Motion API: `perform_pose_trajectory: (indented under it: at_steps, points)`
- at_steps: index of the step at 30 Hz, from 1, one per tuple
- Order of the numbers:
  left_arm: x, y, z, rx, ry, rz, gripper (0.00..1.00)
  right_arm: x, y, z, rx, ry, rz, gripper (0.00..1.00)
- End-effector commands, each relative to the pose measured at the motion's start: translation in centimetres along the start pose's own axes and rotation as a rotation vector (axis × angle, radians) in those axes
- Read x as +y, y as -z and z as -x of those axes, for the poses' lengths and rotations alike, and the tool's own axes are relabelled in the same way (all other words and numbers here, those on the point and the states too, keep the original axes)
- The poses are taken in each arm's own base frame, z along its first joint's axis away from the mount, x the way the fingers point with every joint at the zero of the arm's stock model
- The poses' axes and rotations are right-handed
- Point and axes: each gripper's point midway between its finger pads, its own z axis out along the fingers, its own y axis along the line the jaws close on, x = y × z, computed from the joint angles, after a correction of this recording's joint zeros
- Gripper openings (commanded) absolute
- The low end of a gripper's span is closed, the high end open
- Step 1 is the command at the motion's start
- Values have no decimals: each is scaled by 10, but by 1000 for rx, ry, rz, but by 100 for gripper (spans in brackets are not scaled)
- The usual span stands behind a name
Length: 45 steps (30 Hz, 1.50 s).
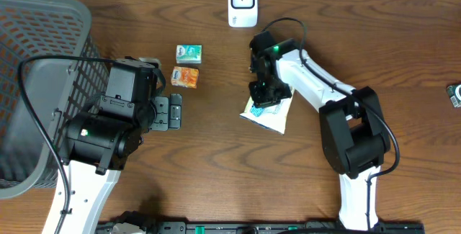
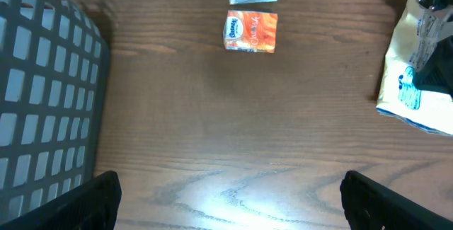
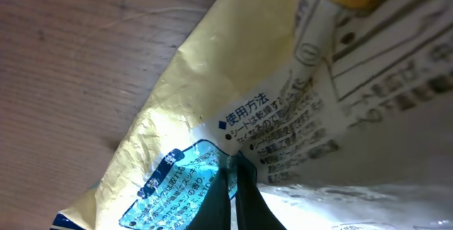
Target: Scan the item barcode
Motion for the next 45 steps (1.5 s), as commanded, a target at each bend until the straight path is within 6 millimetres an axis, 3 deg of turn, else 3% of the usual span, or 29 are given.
perform_pose_trajectory:
  at_steps: [1, 7, 9, 12, 19, 27, 30, 33, 36, 41, 45]
  points:
    - [1, 2, 3, -5, -1, 5, 98, 1, 16, 9, -47, 17, -44, 1]
    - [1, 2, 3, -5, -1, 5, 98, -35, 88, 35, -257, -82, -211, 1]
    - [1, 2, 3, -5, -1, 5, 98, -47, 102, 41, -315, -139, -243, 1]
    - [1, 2, 3, -5, -1, 5, 98, -55, 106, 48, -344, -165, -238, 1]
    - [1, 2, 3, -5, -1, 5, 98, -65, 74, 61, -340, -200, -216, 1]
    - [1, 2, 3, -5, -1, 5, 98, -62, 7, 78, -281, -199, -175, 1]
    - [1, 2, 3, -5, -1, 5, 98, -63, 4, 78, -279, -200, -178, 1]
    - [1, 2, 3, -5, -1, 5, 98, -61, 24, 82, -305, -200, -172, 1]
    - [1, 2, 3, -5, -1, 5, 98, -57, 57, 81, -341, -200, -163, 1]
    - [1, 2, 3, -5, -1, 5, 98, -45, 106, 61, -361, -167, -139, 3]
    - [1, 2, 3, -5, -1, 5, 98, -28, 109, 32, -271, -126, -109, 12]
